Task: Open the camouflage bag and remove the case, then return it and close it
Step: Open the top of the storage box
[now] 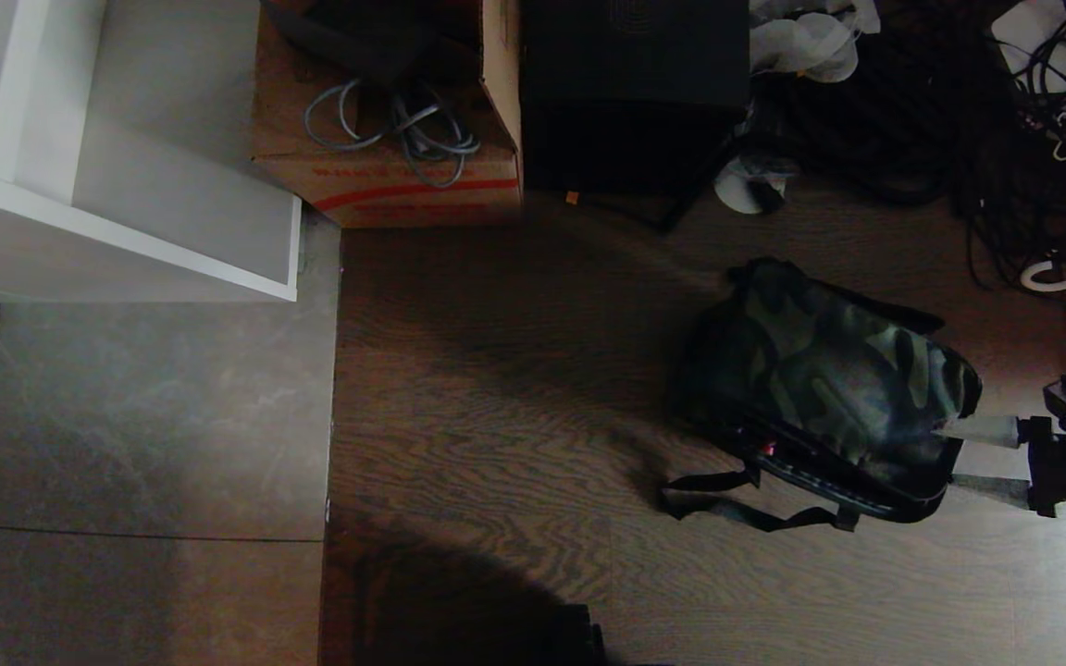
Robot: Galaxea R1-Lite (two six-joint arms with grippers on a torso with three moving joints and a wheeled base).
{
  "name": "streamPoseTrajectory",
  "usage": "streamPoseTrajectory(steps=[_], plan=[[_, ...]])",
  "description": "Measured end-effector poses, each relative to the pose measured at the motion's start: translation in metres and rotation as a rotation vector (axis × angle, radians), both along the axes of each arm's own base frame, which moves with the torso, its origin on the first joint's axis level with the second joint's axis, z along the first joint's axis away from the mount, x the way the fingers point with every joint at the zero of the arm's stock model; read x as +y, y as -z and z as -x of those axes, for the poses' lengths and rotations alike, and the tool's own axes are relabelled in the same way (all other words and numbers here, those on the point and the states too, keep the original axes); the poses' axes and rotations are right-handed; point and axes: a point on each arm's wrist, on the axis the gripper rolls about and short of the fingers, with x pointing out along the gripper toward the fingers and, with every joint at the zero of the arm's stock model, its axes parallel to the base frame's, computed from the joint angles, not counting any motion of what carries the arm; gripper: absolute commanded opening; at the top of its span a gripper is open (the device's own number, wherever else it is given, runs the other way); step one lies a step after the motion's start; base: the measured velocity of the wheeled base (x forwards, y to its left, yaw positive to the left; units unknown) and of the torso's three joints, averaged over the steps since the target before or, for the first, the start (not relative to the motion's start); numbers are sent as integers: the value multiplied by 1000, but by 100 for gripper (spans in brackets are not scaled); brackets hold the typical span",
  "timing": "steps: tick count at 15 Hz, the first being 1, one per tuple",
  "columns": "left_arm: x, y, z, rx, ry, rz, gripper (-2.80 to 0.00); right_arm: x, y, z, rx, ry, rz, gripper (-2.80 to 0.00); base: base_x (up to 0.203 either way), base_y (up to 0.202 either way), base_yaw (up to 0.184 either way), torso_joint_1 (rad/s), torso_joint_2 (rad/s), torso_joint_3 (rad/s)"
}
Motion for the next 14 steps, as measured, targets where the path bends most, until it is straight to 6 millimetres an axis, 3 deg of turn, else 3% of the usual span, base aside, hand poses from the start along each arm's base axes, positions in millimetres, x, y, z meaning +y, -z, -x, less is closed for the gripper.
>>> streamPoseTrajectory(steps=[5,10,14], plan=[[0,0,0,0,0,0,-280,7,6,-5,16,-23,-9,0,0,0,0,0,0,0],[0,0,0,0,0,0,-280,7,14,-17,30,27,127,0,0,0,0,0,0,0],[0,0,0,0,0,0,-280,8,16,-21,27,34,129,0,0,0,0,0,0,0]])
